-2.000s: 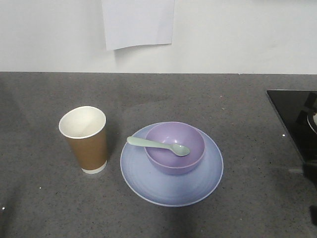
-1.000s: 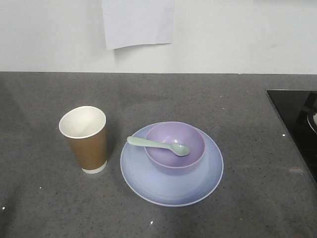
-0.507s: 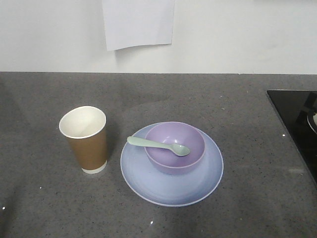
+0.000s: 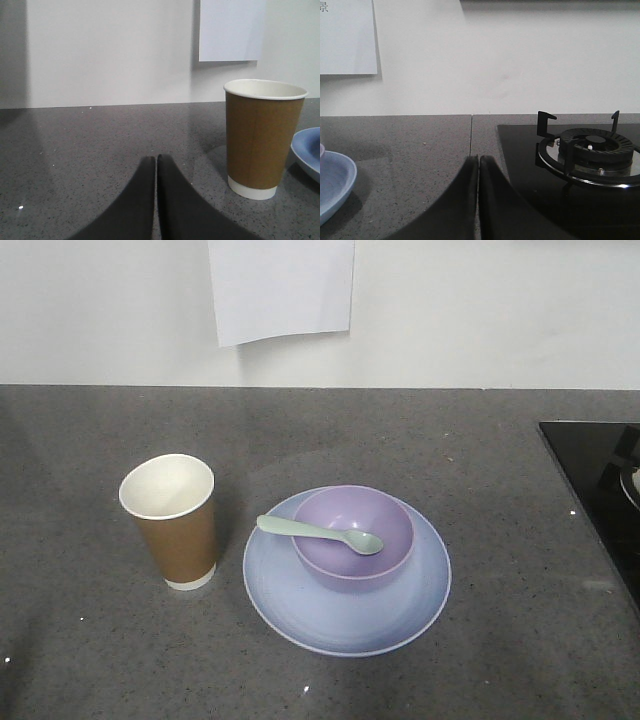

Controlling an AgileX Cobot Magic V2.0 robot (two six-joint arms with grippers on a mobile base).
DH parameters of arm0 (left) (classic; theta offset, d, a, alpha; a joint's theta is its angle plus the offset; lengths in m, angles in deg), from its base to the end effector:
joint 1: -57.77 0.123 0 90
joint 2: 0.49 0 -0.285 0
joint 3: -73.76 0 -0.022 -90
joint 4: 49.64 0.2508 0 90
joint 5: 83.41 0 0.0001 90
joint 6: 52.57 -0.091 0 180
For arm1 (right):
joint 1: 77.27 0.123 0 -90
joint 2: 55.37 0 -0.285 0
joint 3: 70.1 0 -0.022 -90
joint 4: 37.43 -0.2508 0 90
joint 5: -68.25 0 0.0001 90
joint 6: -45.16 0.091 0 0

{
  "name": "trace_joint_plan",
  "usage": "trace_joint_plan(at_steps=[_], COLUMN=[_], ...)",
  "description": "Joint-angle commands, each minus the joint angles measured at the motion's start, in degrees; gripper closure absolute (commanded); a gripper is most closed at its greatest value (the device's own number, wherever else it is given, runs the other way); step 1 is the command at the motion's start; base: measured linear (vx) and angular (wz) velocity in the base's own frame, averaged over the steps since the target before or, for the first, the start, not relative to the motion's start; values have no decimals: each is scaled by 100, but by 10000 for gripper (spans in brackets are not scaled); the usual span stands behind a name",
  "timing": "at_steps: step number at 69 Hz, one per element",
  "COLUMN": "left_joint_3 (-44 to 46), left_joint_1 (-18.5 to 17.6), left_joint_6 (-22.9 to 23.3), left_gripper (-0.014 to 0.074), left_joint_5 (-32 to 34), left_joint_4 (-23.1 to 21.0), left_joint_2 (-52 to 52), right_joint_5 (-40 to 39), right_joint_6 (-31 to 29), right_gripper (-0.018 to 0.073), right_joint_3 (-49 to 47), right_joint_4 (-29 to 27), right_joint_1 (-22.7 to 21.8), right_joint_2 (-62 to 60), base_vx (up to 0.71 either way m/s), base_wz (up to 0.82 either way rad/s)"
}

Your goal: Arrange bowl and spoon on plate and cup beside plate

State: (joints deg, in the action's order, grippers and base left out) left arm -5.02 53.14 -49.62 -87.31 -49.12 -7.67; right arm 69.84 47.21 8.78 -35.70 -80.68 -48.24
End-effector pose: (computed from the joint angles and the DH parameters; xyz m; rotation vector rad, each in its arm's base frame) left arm 0.0567 -0.0045 0.1984 0.0296 1.5689 -0.0964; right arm 0.0567 -0.0035 0.2015 0.0504 1.5282 -0.0436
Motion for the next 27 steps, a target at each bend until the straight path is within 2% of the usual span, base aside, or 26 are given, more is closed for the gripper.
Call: trace_joint_plan(at_steps=[1, 27], left_joint_3=[138, 138], left_joint_1=[5, 5], left_joint_6=[46, 46], left_gripper=[604, 604], left_joint_5=[442, 442], left_joint_4=[-52, -52], left_joint_2=[39, 39], right_joint_5=[-414, -414], right_joint_6=[-63, -63], right_gripper=[561, 561], right_joint_3=[16, 16], right_joint_4=[21, 21], right_joint_1=[-32, -32], right_joint_2=[-96, -96], base_vx=[0, 0], base_wz=[0, 0])
